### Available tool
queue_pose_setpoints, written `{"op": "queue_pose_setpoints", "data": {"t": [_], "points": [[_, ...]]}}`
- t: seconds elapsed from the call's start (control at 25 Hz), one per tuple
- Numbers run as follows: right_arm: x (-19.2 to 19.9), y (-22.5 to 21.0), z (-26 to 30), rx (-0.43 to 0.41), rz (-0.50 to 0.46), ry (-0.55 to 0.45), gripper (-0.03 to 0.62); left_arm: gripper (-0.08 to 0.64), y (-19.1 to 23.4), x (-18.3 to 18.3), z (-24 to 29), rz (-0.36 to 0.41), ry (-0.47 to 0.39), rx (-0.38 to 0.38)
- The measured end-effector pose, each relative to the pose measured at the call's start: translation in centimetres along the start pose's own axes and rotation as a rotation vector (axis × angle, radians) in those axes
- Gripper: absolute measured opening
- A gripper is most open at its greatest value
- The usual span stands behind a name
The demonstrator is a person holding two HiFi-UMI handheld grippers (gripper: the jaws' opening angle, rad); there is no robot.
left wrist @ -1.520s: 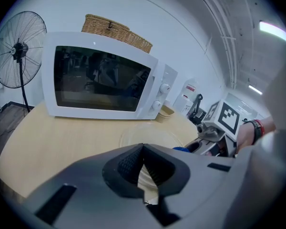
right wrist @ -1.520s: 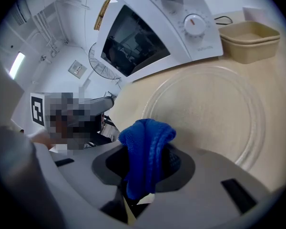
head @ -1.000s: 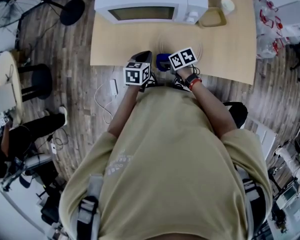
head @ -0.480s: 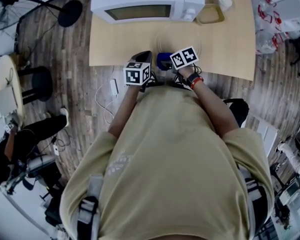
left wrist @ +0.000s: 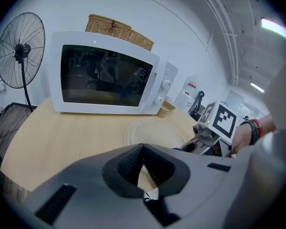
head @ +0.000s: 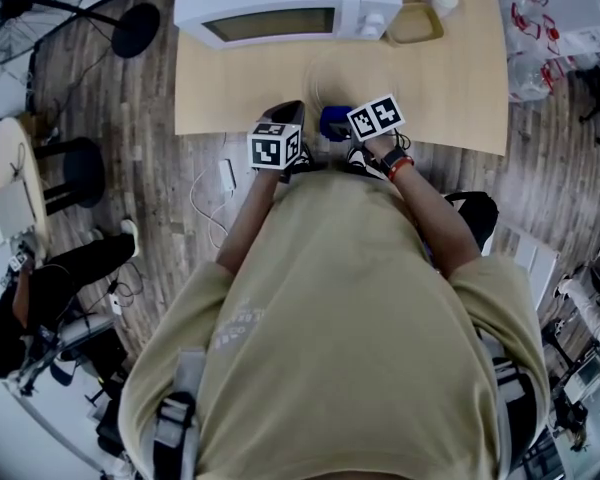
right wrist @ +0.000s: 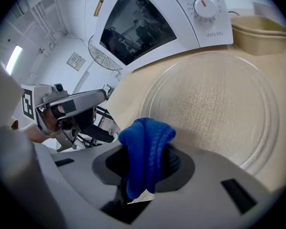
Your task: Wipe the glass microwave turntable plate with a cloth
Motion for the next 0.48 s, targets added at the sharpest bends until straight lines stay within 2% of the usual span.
{"op": "queue_pose_setpoints", "data": {"t": [0.48], "points": [[1.7, -0.8, -2.6, 0.050, -0.003, 0.019, 0.133, 0.017, -1.5, -0.1, 0.9, 0.022, 0.006, 0.030]]}}
Point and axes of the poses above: the fingertips, and each gripper's own axes: z forward along the fingers, y to its left, x out of its underside, the point moved 7 cm from there along -z, backward along the fingers, and after that the axes turned 10 degrees about -x, right-handed, at the moved point
